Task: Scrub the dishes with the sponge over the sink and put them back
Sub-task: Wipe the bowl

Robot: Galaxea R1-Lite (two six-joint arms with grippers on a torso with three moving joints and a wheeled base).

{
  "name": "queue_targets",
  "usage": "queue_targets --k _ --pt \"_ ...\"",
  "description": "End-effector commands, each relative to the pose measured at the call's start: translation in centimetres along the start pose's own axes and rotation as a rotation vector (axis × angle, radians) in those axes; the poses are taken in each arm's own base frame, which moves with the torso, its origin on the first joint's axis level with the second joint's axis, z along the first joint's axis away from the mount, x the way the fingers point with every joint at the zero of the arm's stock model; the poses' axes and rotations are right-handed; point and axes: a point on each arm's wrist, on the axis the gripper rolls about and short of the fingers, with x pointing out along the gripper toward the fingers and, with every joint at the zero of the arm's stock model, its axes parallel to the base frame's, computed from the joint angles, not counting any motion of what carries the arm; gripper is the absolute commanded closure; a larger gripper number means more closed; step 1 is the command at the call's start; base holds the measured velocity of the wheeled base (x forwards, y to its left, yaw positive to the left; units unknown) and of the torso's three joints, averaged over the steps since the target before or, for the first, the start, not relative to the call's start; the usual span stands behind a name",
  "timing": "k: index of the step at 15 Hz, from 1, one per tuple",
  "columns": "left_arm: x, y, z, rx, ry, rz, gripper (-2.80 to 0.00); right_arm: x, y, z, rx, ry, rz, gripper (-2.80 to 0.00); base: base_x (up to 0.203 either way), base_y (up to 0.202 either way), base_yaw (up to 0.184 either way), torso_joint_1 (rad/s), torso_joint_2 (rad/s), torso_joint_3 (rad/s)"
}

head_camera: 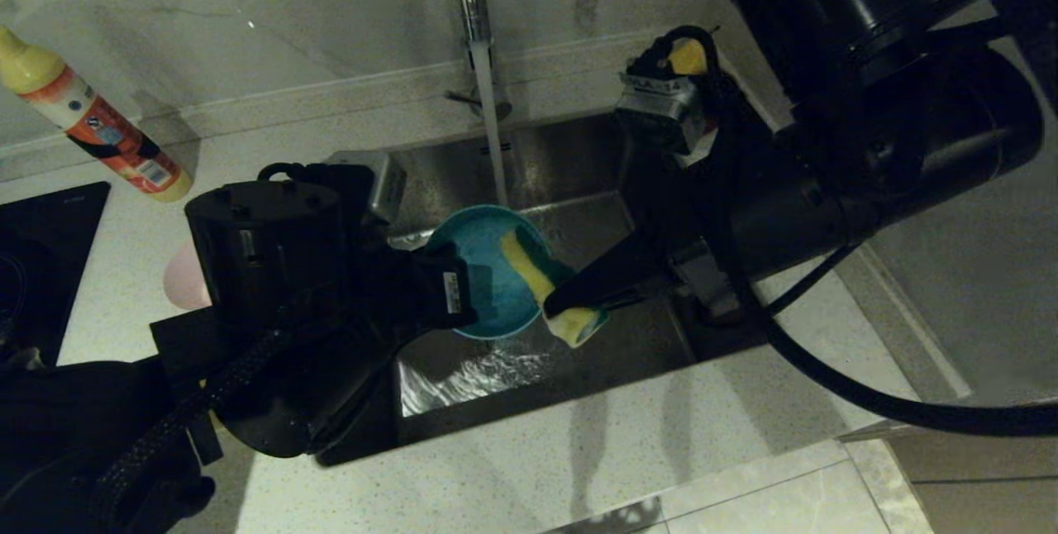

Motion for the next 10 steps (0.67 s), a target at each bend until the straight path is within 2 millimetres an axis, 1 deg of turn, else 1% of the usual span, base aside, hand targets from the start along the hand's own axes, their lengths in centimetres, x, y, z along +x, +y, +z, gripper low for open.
queue_targets --k 1,5,6,8,10 --pt "0.3 -0.1 0.0 0.01 -0.008 0.025 0.0 1.2 -1.1 0.6 0.023 0.005 -0.02 0.0 0.0 0.0 0.0 0.0 0.0 0.0" --pt "0.2 -0.3 0.6 0.054 -0.08 0.038 0.0 2.1 -1.6 1.1 0.019 -0.003 -0.02 0.0 0.0 0.0 0.0 0.0 0.0 0.0" --pt "0.0 -0.6 0.7 0.065 -0.091 0.026 0.0 2.2 -1.7 1.1 0.02 -0.007 -0.025 0.0 0.0 0.0 0.0 0.0 0.0 0.0" --pt "-0.2 -1.5 0.3 0.079 -0.088 -0.001 0.0 2.2 -1.7 1.2 0.015 -0.015 -0.022 0.0 0.0 0.0 0.0 0.0 0.0 0.0" --pt "-0.2 -1.8 0.0 0.093 -0.081 0.0 0.0 2.1 -1.5 1.5 -0.001 -0.047 -0.026 0.0 0.0 0.0 0.0 0.0 0.0 0.0"
